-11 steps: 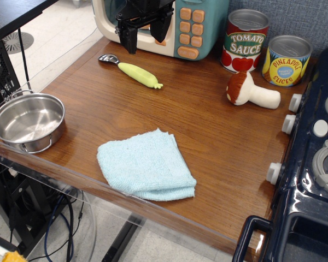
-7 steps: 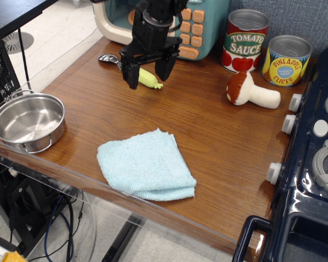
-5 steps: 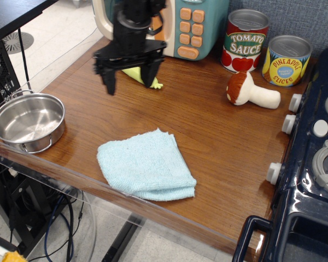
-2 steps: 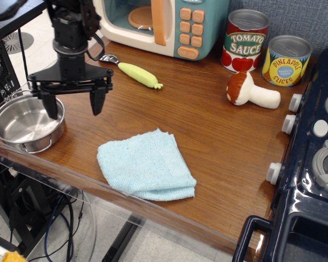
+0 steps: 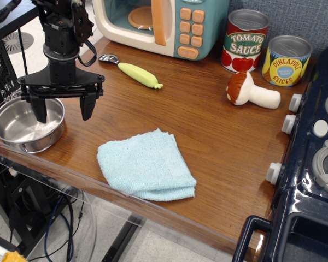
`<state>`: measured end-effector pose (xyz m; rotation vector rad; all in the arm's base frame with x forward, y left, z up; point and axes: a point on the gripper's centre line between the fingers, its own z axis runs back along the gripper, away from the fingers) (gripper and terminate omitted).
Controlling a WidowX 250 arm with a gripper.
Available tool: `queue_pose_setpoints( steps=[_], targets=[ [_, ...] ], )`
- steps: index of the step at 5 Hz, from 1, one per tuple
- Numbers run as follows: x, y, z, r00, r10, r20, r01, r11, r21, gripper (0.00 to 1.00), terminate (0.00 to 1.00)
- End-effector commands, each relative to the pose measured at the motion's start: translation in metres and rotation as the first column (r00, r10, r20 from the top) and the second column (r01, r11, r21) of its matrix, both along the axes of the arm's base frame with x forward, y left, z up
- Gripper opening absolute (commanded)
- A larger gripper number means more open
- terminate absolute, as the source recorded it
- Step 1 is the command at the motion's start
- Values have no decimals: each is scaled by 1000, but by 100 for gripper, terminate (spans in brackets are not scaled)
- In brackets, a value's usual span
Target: Move the pot to the middle far right above the blue towel
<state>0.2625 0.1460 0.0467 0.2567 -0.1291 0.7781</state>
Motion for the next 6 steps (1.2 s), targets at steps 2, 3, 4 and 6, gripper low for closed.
queue_pose_setpoints(
  steps=[2, 3, 4, 6],
  targets=[
    [12, 8, -10, 1000, 6, -15, -6, 1000, 17, 0, 0],
    [12, 8, -6, 1000, 7, -6, -7, 999, 47, 0, 0],
    [11, 8, -6, 1000, 13, -2, -13, 999, 49, 0, 0],
    [15, 6, -1, 1000, 8, 10, -9, 999, 54, 0, 0]
  ],
)
